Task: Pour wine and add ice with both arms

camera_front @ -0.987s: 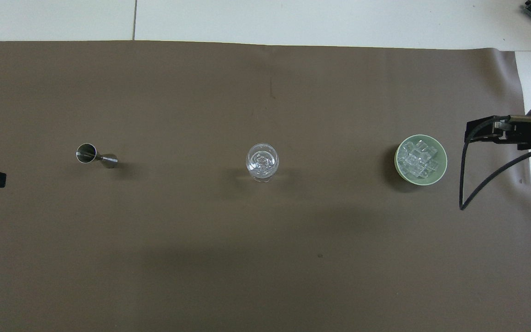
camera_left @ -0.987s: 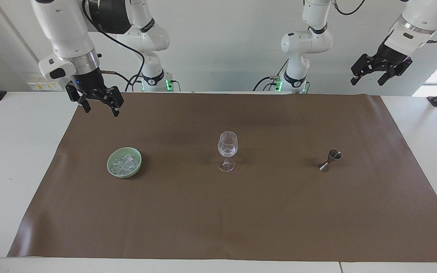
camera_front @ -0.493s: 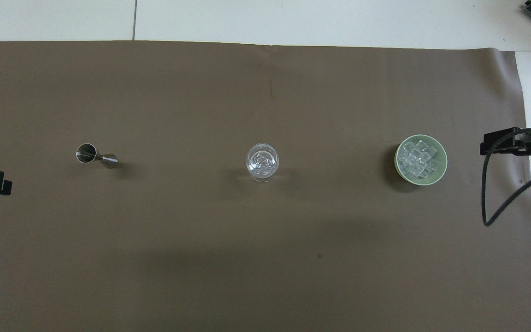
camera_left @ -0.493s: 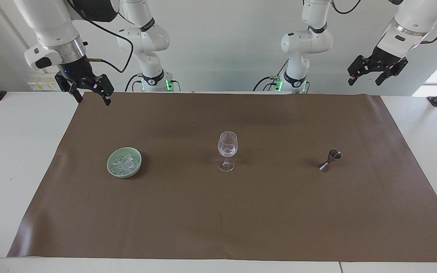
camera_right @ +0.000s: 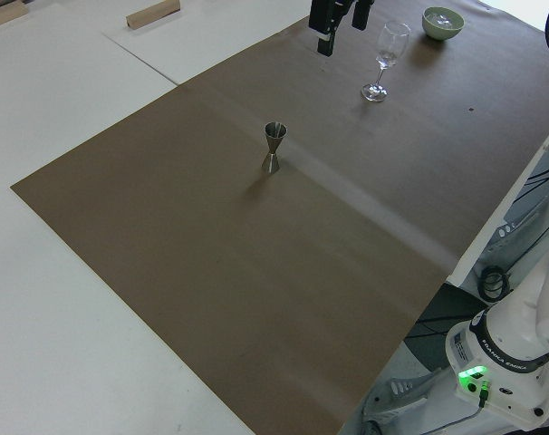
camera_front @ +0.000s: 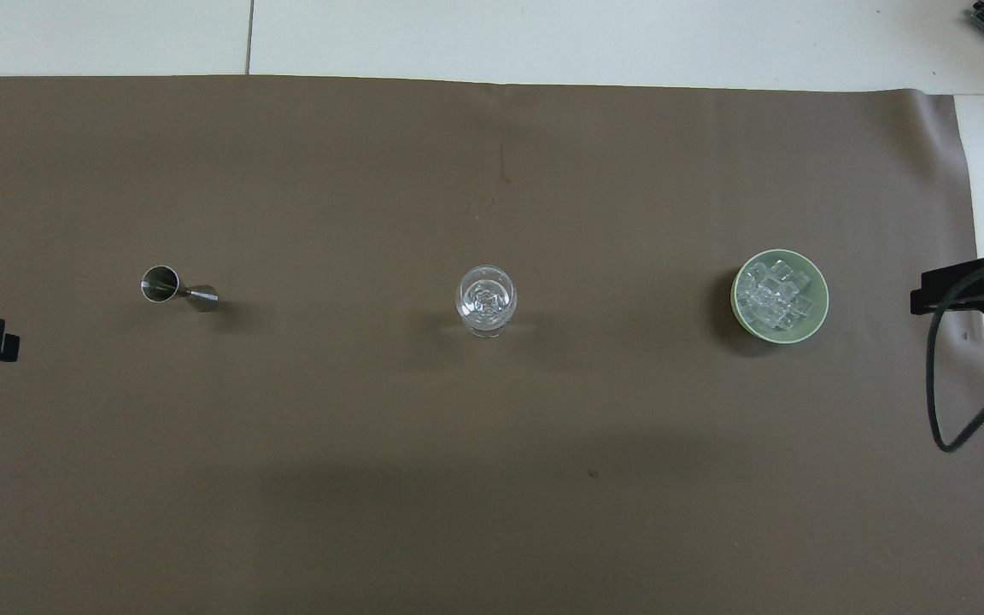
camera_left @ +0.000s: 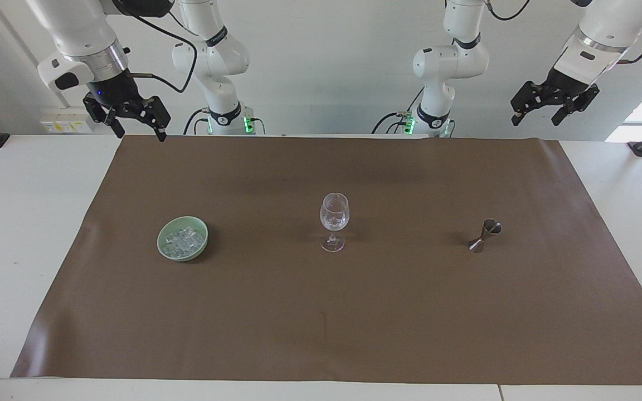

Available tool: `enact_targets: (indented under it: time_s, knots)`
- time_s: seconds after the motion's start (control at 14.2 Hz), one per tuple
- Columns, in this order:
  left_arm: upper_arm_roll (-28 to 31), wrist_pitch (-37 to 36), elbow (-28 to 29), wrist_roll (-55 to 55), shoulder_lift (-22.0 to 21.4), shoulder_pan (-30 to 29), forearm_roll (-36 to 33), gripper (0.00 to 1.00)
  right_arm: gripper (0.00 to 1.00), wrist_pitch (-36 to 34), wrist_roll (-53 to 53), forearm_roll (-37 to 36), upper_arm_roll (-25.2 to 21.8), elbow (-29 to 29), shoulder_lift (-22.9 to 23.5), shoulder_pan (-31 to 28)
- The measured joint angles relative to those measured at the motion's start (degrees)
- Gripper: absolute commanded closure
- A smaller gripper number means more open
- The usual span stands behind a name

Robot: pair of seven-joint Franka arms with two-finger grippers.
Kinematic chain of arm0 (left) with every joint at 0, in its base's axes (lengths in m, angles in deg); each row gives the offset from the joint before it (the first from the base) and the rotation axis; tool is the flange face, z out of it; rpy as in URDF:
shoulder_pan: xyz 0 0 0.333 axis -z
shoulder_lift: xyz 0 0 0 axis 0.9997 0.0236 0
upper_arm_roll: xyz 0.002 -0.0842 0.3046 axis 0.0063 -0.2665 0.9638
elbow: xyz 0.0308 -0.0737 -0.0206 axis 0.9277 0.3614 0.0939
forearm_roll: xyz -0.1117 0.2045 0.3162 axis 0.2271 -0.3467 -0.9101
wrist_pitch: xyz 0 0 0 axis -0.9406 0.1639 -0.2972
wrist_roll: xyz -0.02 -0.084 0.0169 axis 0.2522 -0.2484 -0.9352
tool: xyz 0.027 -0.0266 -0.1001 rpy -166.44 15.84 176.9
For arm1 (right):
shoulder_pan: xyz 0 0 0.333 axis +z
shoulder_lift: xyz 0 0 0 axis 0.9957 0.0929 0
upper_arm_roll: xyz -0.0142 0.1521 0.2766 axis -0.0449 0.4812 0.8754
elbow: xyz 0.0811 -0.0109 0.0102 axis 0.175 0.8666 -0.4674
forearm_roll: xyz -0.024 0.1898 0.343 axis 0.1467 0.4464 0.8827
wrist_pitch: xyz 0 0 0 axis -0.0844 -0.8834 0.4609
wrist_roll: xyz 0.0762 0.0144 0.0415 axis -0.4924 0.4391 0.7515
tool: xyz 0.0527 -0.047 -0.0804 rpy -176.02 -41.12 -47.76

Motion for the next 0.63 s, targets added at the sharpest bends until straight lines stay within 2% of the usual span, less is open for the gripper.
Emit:
enact_targets:
  time_s: [0.63]
  knots:
    - [-0.02,0.02,0.0,0.0,0.0,0.0,0.0,0.0,0.0,1.58,0.01,-0.01,0.19,0.5,0.01,0.03]
